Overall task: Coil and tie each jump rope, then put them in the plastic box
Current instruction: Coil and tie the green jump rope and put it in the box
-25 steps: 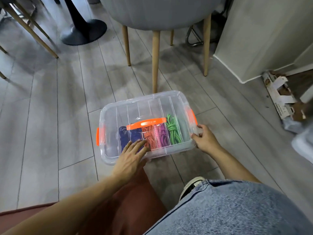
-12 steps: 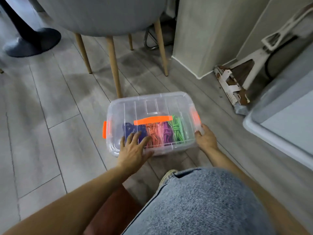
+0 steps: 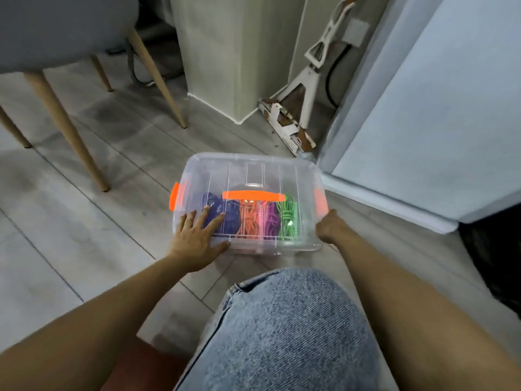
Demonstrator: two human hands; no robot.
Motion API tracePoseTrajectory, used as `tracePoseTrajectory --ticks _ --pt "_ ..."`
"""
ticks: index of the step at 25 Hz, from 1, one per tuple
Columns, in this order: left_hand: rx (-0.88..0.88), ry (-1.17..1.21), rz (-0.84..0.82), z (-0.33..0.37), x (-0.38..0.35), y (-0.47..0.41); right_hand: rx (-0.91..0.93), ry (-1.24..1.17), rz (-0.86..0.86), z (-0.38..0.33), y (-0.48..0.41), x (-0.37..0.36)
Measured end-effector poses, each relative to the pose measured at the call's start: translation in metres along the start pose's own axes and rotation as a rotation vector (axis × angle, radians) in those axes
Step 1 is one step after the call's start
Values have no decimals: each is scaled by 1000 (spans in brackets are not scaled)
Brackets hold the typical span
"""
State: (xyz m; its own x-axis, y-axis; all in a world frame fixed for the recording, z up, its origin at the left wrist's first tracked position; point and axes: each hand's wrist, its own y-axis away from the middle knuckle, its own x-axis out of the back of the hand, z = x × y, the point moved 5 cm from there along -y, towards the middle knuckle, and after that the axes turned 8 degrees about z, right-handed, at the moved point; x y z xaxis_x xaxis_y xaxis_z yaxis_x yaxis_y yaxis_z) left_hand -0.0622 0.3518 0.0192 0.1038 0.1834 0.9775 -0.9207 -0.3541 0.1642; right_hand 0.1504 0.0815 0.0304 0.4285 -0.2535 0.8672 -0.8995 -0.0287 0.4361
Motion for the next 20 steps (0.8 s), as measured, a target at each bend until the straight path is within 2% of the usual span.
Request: tracePoseTrajectory --ticks 3,8,11,13,14,15,17,18,20 --pt "-118 -30 -8 51 -2 -20 -21 152 -97 52 -17 27" --pt "-274 -26 -45 139 -6 -39 -167 323 -305 131 -8 74" --pt "-356 -52 -42 177 -10 -48 -202 342 -407 172 2 101" --pt "-396 -52 -23 199 -13 -52 -208 366 -414 199 7 115" --pt "-413 -48 -4 210 -14 -53 -168 387 -343 209 6 120" --pt "-426 -41 14 219 -15 -55 -86 406 -187 217 0 122" --pt "-435 -20 37 237 -20 -59 45 271 214 229 -3 124" --pt "-440 -15 34 248 -22 -61 70 211 342 237 0 117" --pt "-474 10 10 269 -25 -66 70 187 384 255 7 90"
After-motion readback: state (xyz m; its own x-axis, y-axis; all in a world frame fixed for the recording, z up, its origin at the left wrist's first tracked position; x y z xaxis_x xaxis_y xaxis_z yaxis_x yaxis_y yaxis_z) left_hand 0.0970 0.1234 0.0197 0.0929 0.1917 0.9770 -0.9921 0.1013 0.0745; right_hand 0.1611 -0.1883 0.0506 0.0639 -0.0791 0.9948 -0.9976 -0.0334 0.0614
